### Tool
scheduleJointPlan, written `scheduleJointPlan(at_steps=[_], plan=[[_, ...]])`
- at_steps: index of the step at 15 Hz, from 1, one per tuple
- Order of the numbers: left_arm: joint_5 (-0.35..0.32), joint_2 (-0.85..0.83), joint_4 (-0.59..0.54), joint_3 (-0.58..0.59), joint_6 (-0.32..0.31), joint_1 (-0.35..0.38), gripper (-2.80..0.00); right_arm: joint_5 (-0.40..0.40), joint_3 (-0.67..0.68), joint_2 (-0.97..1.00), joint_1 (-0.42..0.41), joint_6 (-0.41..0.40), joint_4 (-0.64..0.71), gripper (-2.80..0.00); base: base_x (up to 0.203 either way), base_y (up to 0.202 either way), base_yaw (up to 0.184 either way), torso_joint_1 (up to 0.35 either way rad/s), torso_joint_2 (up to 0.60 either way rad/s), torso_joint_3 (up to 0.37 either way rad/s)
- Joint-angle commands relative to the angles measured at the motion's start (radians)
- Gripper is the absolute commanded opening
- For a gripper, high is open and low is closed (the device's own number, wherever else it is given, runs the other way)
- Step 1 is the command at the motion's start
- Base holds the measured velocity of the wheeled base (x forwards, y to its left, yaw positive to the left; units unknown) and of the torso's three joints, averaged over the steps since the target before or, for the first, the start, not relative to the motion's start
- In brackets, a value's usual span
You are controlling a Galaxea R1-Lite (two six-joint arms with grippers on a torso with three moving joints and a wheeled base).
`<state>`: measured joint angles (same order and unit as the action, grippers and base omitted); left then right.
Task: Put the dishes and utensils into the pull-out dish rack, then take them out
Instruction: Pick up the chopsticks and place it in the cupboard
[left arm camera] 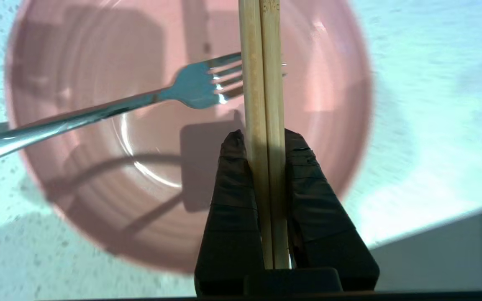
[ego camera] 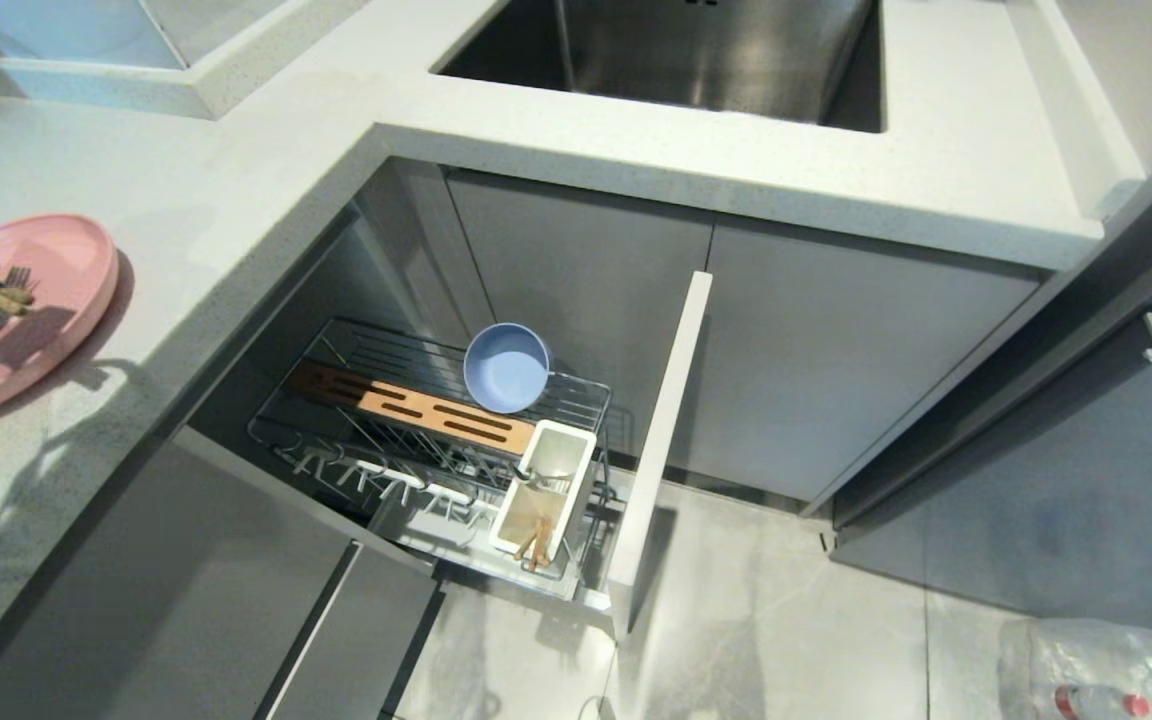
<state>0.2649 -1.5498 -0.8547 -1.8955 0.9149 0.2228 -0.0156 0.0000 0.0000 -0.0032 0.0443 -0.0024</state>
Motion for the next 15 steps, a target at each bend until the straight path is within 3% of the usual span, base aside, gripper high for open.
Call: scheduleJointPlan(at_steps=[1,7,11,15], plan=[[0.002,0.057,-0.004,-0.004,0.005,-0.011,-2.8,0.0,0.0,0.0,0.0,0.0,-0.001,-2.8,0.0,0.0,0.0,0.0,0.0,0.0],[-0.088,0.182,-0.013,0.006,0.008,-0.251,-2.8,0.0,0.0,0.0,0.0,0.0,0.0,-2.8,0.0,0.0,0.0,0.0,0.0,0.0],[-0.134,0.238,-0.063,0.072,0.022,-0.489,-2.8,0.0,0.0,0.0,0.0,0.0,-0.001,-2.8,0.0,0.0,0.0,0.0,0.0,0.0],[-0.293,0.245,-0.191,0.145,0.026,-0.656,-2.8,0.0,0.0,0.001,0.0,0.0,0.0,-2.8,0.0,0.0,0.0,0.0,0.0,0.0]])
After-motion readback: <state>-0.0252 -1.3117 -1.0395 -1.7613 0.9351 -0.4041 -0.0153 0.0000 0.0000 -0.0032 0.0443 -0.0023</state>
